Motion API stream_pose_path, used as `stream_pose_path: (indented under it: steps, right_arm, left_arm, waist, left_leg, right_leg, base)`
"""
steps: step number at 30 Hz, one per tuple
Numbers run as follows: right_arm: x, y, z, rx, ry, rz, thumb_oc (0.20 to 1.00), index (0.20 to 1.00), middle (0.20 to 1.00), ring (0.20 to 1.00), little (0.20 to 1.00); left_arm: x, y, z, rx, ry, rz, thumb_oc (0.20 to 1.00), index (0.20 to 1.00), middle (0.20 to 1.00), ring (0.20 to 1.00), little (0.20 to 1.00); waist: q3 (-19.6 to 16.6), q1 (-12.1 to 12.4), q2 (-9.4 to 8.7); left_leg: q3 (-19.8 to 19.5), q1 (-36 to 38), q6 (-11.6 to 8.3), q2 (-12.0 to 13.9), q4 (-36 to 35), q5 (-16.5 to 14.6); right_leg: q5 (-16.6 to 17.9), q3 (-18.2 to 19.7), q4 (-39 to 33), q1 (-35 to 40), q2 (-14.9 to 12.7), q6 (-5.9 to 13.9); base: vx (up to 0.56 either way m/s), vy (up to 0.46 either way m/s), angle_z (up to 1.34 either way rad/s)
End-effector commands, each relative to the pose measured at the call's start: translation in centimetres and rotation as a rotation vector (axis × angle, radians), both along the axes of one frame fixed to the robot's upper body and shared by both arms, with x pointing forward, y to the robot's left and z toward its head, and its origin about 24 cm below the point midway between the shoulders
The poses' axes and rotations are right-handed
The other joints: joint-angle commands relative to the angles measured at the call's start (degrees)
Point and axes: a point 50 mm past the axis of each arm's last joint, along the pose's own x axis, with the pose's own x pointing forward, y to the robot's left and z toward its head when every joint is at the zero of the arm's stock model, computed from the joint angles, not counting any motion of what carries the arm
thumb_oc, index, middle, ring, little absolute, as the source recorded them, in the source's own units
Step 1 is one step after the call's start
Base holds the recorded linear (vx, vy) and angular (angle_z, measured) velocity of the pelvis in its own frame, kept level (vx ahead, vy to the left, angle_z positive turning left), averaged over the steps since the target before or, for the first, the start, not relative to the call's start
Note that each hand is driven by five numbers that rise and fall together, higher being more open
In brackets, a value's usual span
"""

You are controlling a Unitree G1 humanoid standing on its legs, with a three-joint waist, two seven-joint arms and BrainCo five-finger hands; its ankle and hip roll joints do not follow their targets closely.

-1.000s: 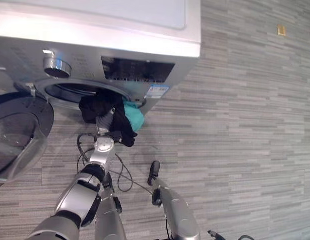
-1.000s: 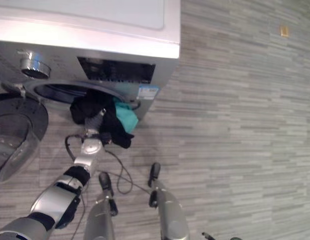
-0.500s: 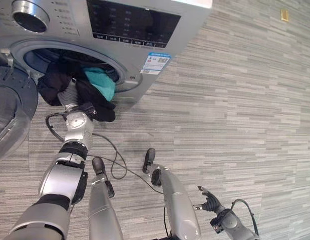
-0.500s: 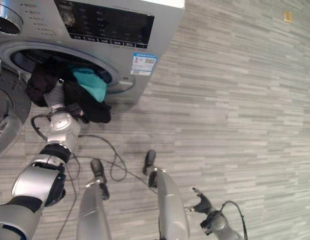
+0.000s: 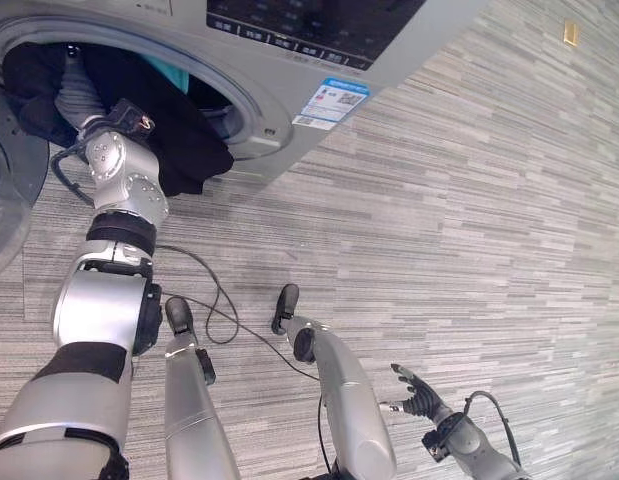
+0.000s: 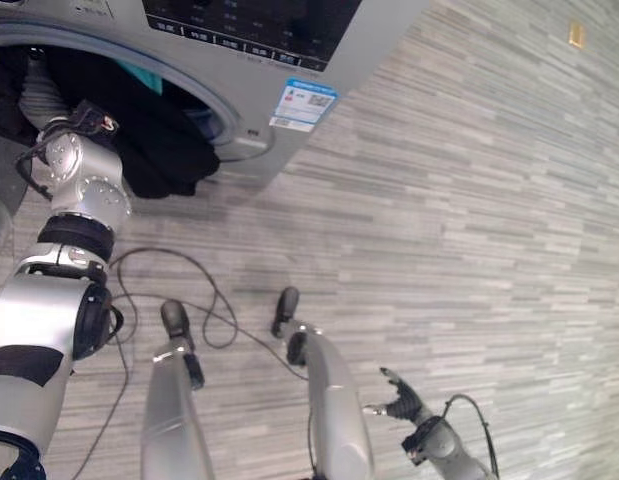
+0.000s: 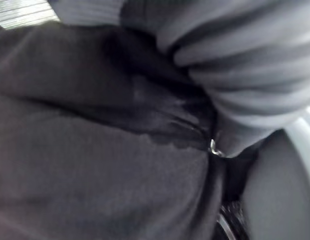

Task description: Grab the laundry basket,head to the washer,open it,put in the laundry and shut it.

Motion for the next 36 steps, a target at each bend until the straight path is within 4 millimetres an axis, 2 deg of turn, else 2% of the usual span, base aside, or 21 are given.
stream_pose_path:
  steps: [1,4,5,6,7,8,9,10,17,20,22,24,25,26,28,30,31,32,34,35,36]
  right_arm:
    - [1.0,-1.6,1.1,-0.054,-0.066,-0.059,1.000,1.000,1.000,1.000,1.000]
    - [2.0,-1.4,1.7,-0.063,-0.102,-0.066,1.000,1.000,1.000,1.000,1.000]
    - [2.6,-1.3,2.1,-0.060,-0.125,-0.074,1.000,1.000,1.000,1.000,1.000]
    - [2.6,-1.3,2.1,-0.060,-0.125,-0.074,1.000,1.000,1.000,1.000,1.000]
    - [3.3,-1.1,2.6,-0.064,-0.153,-0.072,1.000,1.000,1.000,1.000,1.000]
    - [3.3,-1.1,2.6,-0.064,-0.153,-0.072,1.000,1.000,1.000,1.000,1.000]
    - [3.7,-0.8,2.9,-0.069,-0.165,-0.062,1.000,1.000,1.000,1.000,1.000]
    - [3.7,-0.8,2.9,-0.069,-0.166,-0.062,1.000,1.000,1.000,1.000,1.000]
    - [4.6,-0.3,3.3,-0.075,-0.188,-0.055,1.000,1.000,1.000,1.000,1.000]
    - [4.8,-0.7,3.6,-0.075,-0.192,-0.053,1.000,1.000,1.000,1.000,1.000]
    - [5.1,-1.2,3.8,-0.075,-0.192,-0.060,1.000,1.000,1.000,1.000,1.000]
    - [5.4,-1.9,4.3,-0.078,-0.207,-0.064,1.000,1.000,1.000,1.000,1.000]
    - [4.9,-2.6,4.2,-0.079,-0.208,-0.074,1.000,1.000,1.000,1.000,1.000]
    - [5.0,-2.6,4.3,-0.077,-0.210,-0.073,1.000,1.000,1.000,1.000,1.000]
    - [4.1,-4.0,4.2,-0.090,-0.198,-0.094,1.000,1.000,1.000,1.000,1.000]
    - [3.2,-4.5,4.0,-0.098,-0.191,-0.096,1.000,1.000,1.000,1.000,1.000]
    - [3.4,-5.0,4.4,-0.105,-0.199,-0.108,1.000,1.000,1.000,1.000,1.000]
    - [3.5,-5.5,4.7,-0.112,-0.205,-0.116,1.000,1.000,1.000,1.000,1.000]
    - [4.0,-6.2,5.1,-0.133,-0.209,-0.127,1.000,1.000,1.000,1.000,1.000]
    - [4.5,-6.8,5.5,-0.156,-0.211,-0.132,1.000,1.000,1.000,1.000,1.000]
    - [4.5,-6.8,5.5,-0.156,-0.211,-0.132,1.000,1.000,1.000,1.000,1.000]
  left_arm:
    - [-1.5,-0.5,6.7,-0.001,-0.262,-0.041,0.200,0.200,0.200,0.200,0.200]
    - [-1.6,-2.2,8.4,-0.008,-0.324,-0.116,0.200,0.200,0.200,0.200,0.200]
    - [-1.6,-4.2,9.5,-0.021,-0.372,-0.184,0.200,0.200,0.200,0.200,0.200]
    - [-1.6,-4.2,9.5,-0.021,-0.372,-0.185,0.200,0.200,0.200,0.200,0.200]
    - [-1.9,-6.2,10.7,-0.035,-0.433,-0.251,0.200,0.200,0.200,0.200,0.200]
    - [-1.9,-6.3,10.8,-0.035,-0.433,-0.251,0.200,0.200,0.200,0.200,0.200]
    - [-2.2,-7.8,11.6,-0.032,-0.465,-0.291,0.200,0.200,0.200,0.200,0.200]
    - [-2.2,-7.8,11.6,-0.032,-0.466,-0.290,0.200,0.200,0.200,0.200,0.200]
    - [-3.6,-13.0,13.1,-0.057,-0.595,-0.441,0.200,0.200,0.200,0.200,0.200]
    - [-3.9,-11.7,13.9,-0.051,-0.600,-0.386,0.200,0.200,0.200,0.200,0.200]
    - [-4.4,-9.7,15.4,0.015,-0.588,-0.301,0.200,0.200,0.200,0.200,0.200]
    - [-6.0,-7.3,17.7,0.057,-0.644,-0.207,0.200,0.200,0.200,0.200,0.200]
    - [-8.3,-6.0,20.0,0.089,-0.741,-0.133,0.200,0.200,0.200,0.200,0.200]
    - [-8.4,-6.0,20.1,0.089,-0.742,-0.129,0.200,0.200,0.200,0.200,0.200]
    - [-11.4,-5.1,22.3,0.124,-0.870,-0.039,0.200,0.200,0.200,0.200,0.200]
    - [-11.7,-4.2,22.0,0.159,-0.874,-0.005,0.200,0.200,0.200,0.200,0.200]
    - [-10.4,-3.6,21.0,0.176,-0.787,0.003,0.467,0.467,0.467,0.467,0.467]
    - [-9.2,-2.9,20.5,0.223,-0.691,-0.002,1.000,1.000,1.000,1.000,1.000]
    - [-7.1,-1.5,19.1,0.382,-0.468,-0.006,1.000,1.000,1.000,1.000,1.000]
    - [-5.4,-0.1,17.0,0.489,-0.245,0.045,1.000,1.000,1.000,1.000,1.000]
    - [-5.4,-0.1,17.0,0.489,-0.245,0.045,1.000,1.000,1.000,1.000,1.000]
  waist:
    - [-2.38,-1.04,4.53]
    - [-2.01,-1.07,5.55]
    - [-1.76,-1.18,6.61]
    - [-1.74,-1.15,6.61]
    - [-1.37,-1.51,7.51]
    - [-1.35,-1.46,7.49]
    - [-1.02,-1.87,8.19]
    - [-1.03,-1.80,8.18]
    - [-0.40,-3.36,9.62]
    - [-0.84,-4.08,9.59]
    - [-1.45,-4.52,9.88]
    - [-1.52,-4.91,9.80]
    - [-1.98,-5.20,10.01]
    - [-1.96,-5.21,10.00]
    - [-2.82,-5.53,10.08]
    - [-3.49,-5.60,10.13]
    - [-3.79,-5.29,10.35]
    - [-4.04,-5.16,10.94]
    - [-3.77,-4.50,12.12]
    - [-3.53,-3.80,12.84]
    - [-3.53,-3.80,12.84]
  left_leg:
    - [0.47,-2.22,1.01,0.86,2.59,-5.20]
    - [0.68,-3.00,1.32,0.65,2.50,-5.32]
    - [1.20,-2.97,1.37,0.51,1.97,-5.31]
    - [1.21,-2.96,1.37,0.50,1.95,-5.30]
    - [1.85,-2.74,1.41,0.29,1.24,-5.40]
    - [1.89,-2.72,1.43,0.27,1.19,-5.38]
    - [2.47,-2.60,1.53,0.09,0.55,-5.40]
    - [2.55,-2.59,1.55,0.08,0.46,-5.37]
    - [4.63,-1.93,1.94,0.14,-0.51,-5.97]
    - [5.46,-1.56,1.85,0.34,-0.93,-6.30]
    - [5.82,-1.39,1.92,0.36,-1.14,-6.60]
    - [6.26,-1.54,1.93,0.65,-1.02,-6.72]
    - [6.41,-1.58,2.04,0.78,-1.05,-6.87]
    - [6.46,-1.66,2.04,0.81,-1.08,-6.86]
    - [6.47,-2.07,1.96,0.91,-1.24,-6.88]
    - [6.40,-2.36,1.84,0.86,-1.89,-6.72]
    - [6.24,-2.44,1.87,0.79,-2.22,-6.50]
    - [6.05,-2.62,1.84,0.75,-2.67,-6.07]
    - [5.64,-2.51,1.83,0.55,-4.19,-4.97]
    - [5.45,-2.07,1.78,0.29,-5.18,-4.20]
    - [5.45,-2.07,1.78,0.29,-5.18,-4.20]
  right_leg:
    - [-2.00,7.83,1.26,-1.20,0.27,4.76]
    - [-2.01,8.22,1.30,-2.13,0.04,5.16]
    - [-2.01,8.42,1.03,-2.45,-0.31,5.34]
    - [-2.00,8.42,1.03,-2.46,-0.32,5.35]
    - [-1.94,8.70,0.83,-2.85,-0.39,5.64]
    - [-1.93,8.74,0.84,-2.87,-0.41,5.65]
    - [-1.76,9.13,0.46,-3.32,-0.33,5.88]
    - [-1.71,9.20,0.43,-3.39,-0.34,5.90]
    - [-1.18,10.66,0.01,-5.31,0.22,6.50]
    - [-1.04,11.46,-0.48,-5.98,0.64,6.43]
    - [-0.71,11.87,-1.09,-6.29,1.11,6.42]
    - [-0.21,12.35,-1.86,-6.58,1.49,6.52]
    - [-0.02,12.61,-2.38,-6.83,1.91,6.63]
    - [0.04,12.65,-2.46,-6.91,1.95,6.63]
    - [0.48,12.91,-3.52,-7.54,2.47,6.69]
    - [0.91,13.06,-4.58,-7.83,2.91,6.79]
    - [1.01,13.11,-4.95,-7.86,2.92,6.73]
    - [1.31,12.97,-5.35,-7.92,2.89,6.75]
    - [1.47,12.68,-6.05,-7.66,2.87,6.69]
    - [1.47,12.36,-6.19,-7.43,2.82,6.37]
    - [1.47,12.36,-6.19,-7.43,2.82,6.37]
  base:
    - [0.04,0.078,-0.14]
    - [0.06,0.081,-0.06]
    - [0.04,0.032,0.03]
    - [0.08,0.082,0.06]
    - [0.04,0.051,0.06]
    - [0.07,0.077,0.05]
    - [0.03,0.027,-0.01]
    - [0.05,0.045,-0.07]
    - [0.07,0.033,-0.09]
    - [0.06,0.015,-0.07]
    - [0.05,0.026,-0.08]
    - [0.05,0.008,-0.28]
    - [0.05,-0.011,-0.40]
    - [0.05,-0.036,-0.26]
    - [0.04,-0.052,-0.17]
    - [0.02,-0.044,-0.08]
    - [0.01,-0.036,-0.05]
    - [0.01,-0.043,-0.02]
    - [0.00,-0.022,-0.04]
    - [-0.01,-0.026,-0.04]
    - [-0.01,-0.032,0.01]
